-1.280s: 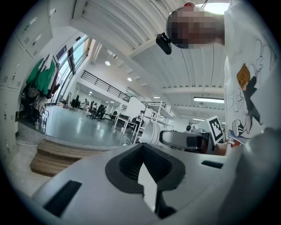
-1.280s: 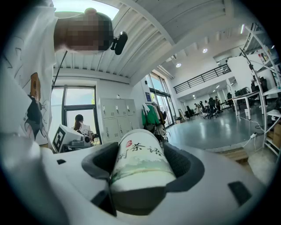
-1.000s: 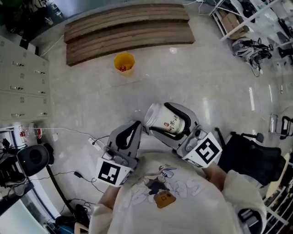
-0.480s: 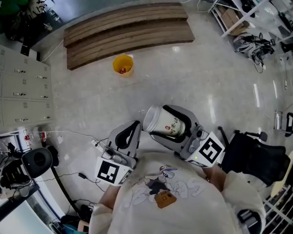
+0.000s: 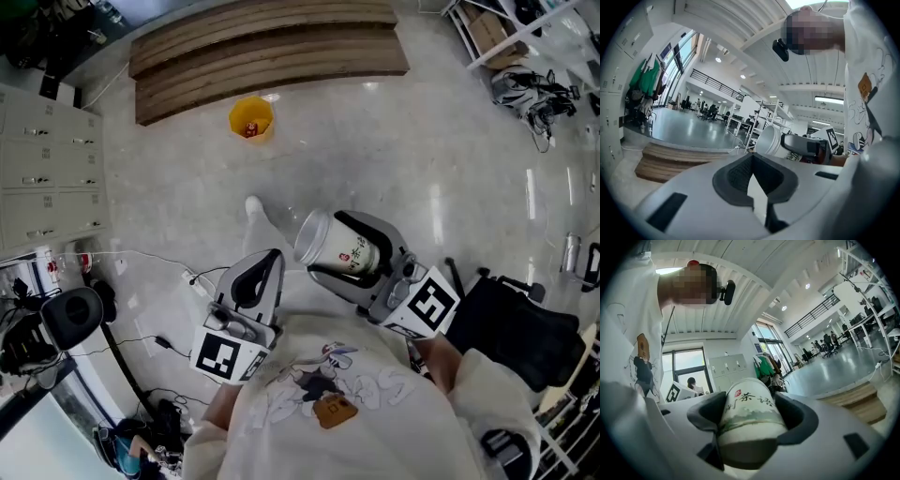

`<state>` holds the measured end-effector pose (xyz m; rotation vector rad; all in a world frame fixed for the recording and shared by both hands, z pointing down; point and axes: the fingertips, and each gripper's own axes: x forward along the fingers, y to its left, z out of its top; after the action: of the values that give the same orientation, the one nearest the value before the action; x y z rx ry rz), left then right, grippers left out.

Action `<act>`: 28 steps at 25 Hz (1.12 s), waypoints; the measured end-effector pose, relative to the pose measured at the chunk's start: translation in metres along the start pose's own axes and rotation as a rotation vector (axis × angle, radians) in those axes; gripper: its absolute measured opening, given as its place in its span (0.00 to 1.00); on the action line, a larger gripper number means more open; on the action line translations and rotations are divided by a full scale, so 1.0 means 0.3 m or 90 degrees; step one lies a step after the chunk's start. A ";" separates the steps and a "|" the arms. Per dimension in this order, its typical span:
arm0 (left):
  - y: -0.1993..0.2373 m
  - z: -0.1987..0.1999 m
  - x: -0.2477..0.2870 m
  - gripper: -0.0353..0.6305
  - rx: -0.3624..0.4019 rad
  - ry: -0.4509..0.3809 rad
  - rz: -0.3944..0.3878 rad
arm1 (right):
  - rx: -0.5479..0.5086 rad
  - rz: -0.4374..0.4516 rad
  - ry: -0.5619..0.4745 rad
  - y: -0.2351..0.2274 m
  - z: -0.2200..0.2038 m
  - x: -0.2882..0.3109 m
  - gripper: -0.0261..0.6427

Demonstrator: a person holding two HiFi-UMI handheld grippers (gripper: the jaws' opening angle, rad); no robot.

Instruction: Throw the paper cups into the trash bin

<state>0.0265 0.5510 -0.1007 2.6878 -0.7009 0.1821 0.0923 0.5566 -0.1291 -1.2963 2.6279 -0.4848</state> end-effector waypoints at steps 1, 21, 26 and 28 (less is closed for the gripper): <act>0.028 0.001 0.025 0.06 0.000 0.003 -0.004 | -0.002 0.000 0.002 -0.027 -0.004 0.026 0.54; 1.157 0.306 0.436 0.06 0.009 0.056 -0.021 | -0.071 -0.100 0.153 -0.771 0.095 0.989 0.54; 1.360 0.302 0.517 0.06 -0.020 0.055 0.050 | -0.098 -0.038 0.247 -0.935 -0.005 1.139 0.54; 1.433 0.280 0.569 0.06 -0.034 0.051 0.078 | -0.151 0.005 0.309 -1.008 -0.105 1.198 0.54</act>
<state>-0.0347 0.0937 -0.0110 2.5726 -0.8343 0.2951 0.0884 0.1057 0.0061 -1.3756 3.1702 -0.5604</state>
